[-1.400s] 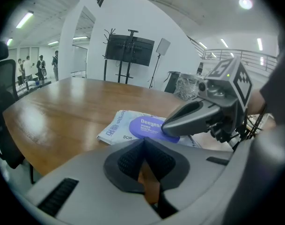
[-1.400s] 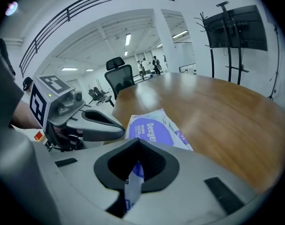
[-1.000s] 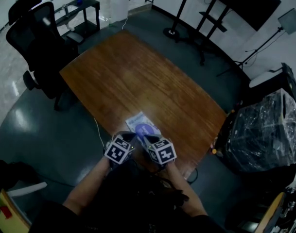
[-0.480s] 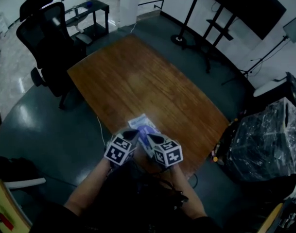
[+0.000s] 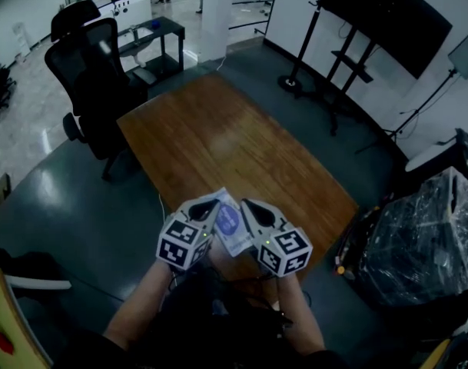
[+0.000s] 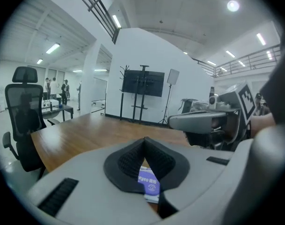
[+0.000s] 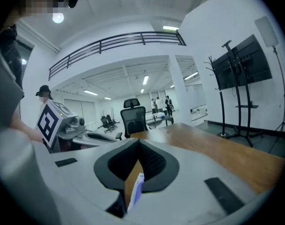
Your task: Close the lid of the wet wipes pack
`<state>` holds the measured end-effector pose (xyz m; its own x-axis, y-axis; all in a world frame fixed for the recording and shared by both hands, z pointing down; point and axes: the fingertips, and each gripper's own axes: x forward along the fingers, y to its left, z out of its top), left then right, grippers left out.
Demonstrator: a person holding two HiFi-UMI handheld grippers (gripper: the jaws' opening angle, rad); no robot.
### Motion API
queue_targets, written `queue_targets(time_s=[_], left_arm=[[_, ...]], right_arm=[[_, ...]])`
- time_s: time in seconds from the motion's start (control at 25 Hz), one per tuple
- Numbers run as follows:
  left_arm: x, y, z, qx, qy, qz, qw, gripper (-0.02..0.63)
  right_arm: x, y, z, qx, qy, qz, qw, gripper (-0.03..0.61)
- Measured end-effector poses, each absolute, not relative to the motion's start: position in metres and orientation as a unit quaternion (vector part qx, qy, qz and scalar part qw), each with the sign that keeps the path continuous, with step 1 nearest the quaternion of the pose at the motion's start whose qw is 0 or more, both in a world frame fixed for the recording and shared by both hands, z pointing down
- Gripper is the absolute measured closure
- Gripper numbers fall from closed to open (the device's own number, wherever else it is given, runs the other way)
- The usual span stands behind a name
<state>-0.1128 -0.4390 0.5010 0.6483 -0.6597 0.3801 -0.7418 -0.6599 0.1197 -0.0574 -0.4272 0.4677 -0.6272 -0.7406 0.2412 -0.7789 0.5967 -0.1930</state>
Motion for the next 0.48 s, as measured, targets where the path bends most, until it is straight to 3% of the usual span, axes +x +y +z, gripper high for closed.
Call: queue_targets(time_s=[0.48], left_arm=[[-0.089,-0.381,0.399,0.893,-0.441,0.068,0.062,0.607]], right_arm=[[-0.034,-0.365,0.361,0.381,-0.923,0.041,-0.04,0.568]])
